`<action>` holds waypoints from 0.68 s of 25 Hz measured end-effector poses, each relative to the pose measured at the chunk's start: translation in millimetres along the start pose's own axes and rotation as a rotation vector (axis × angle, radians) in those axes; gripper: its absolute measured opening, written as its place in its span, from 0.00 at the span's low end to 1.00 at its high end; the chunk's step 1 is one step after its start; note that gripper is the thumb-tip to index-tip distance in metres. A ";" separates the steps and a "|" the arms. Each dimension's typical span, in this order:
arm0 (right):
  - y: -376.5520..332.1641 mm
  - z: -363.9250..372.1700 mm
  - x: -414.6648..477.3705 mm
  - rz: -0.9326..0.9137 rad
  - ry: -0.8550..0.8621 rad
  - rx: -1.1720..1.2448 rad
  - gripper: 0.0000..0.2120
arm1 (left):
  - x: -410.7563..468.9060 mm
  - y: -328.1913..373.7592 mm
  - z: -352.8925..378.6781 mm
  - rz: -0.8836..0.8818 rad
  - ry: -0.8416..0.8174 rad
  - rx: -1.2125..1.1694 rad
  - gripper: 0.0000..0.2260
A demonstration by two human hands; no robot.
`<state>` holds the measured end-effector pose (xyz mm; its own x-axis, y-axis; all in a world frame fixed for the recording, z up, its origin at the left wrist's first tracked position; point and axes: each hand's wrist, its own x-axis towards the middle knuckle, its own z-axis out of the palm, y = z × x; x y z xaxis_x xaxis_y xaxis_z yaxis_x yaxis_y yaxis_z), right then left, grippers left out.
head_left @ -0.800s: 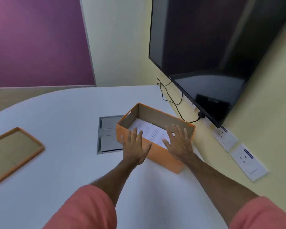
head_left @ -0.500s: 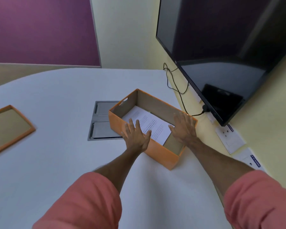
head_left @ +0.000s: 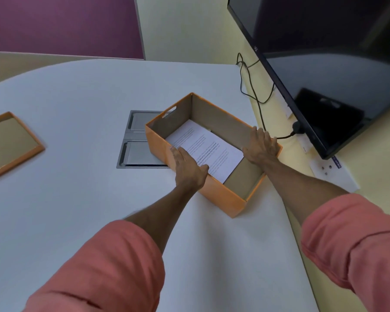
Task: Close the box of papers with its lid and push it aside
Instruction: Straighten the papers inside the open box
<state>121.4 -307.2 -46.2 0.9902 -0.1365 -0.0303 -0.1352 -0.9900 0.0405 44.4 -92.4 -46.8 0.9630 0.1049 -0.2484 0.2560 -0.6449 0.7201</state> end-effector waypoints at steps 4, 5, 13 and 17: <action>-5.9 5.6 -20.4 0.041 0.094 -0.002 0.33 | 5.1 -7.2 -12.4 0.035 -0.028 0.056 0.41; -8.5 7.7 -27.1 0.053 0.109 -0.004 0.31 | 8.1 -9.3 -18.4 0.044 -0.043 0.068 0.40; -16.2 -1.3 -44.4 -0.036 0.209 0.103 0.12 | 30.1 -32.0 -64.6 0.073 -0.016 -0.011 0.35; -19.1 -20.4 -11.8 0.013 -0.160 0.604 0.22 | 31.8 -28.4 -69.6 -0.079 0.050 -0.241 0.33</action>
<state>113.0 -285.9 -26.3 0.9771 -0.1057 -0.1845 -0.1893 -0.8276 -0.5284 73.6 -18.1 -30.1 0.9407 0.1886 -0.2819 0.3374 -0.4345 0.8351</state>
